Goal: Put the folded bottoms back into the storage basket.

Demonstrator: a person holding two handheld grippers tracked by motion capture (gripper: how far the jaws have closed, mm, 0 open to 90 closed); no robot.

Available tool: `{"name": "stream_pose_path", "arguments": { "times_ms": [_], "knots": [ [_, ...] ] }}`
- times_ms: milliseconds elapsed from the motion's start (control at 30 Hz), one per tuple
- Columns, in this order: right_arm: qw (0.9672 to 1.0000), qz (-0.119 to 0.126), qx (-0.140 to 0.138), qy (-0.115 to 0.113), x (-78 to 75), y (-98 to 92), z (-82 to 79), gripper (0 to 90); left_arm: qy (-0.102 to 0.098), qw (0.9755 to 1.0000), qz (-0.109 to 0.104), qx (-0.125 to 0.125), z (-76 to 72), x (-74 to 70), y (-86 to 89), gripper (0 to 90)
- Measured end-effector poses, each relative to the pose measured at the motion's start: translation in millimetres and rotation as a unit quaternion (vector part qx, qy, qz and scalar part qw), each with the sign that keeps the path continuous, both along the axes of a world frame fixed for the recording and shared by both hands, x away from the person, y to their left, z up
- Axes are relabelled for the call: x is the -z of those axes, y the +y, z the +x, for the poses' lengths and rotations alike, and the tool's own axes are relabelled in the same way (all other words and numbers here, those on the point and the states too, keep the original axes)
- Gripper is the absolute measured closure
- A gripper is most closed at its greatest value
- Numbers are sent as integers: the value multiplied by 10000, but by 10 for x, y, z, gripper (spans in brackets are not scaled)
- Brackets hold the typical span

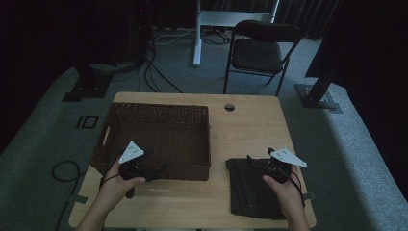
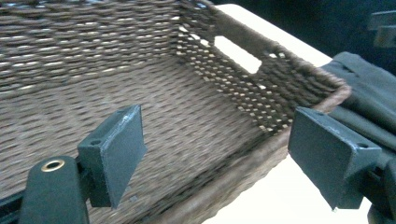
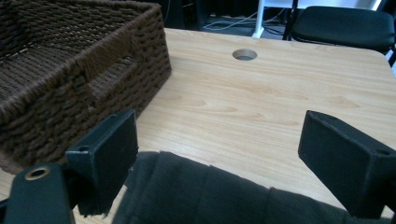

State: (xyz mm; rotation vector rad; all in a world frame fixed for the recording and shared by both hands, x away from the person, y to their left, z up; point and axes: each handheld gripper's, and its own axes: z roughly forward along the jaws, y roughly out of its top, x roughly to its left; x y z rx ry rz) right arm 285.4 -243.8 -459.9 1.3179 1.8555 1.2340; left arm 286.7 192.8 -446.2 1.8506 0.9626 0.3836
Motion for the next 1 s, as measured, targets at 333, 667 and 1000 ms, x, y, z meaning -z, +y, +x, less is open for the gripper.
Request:
{"name": "stream_pose_path", "arguments": {
  "times_ms": [333,667,1000],
  "knots": [
    [9999,31,144,14,70,-202,-52,116,-27,9989,3,462,11,-8,-390,192],
    [9994,-61,311,110,120,-430,-101,116,-104,9959,7,896,-60,-74,-763,192],
    [9985,-67,509,172,190,-659,-170,116,-147,9902,17,1386,-155,-123,-1225,192]
  ]
}}
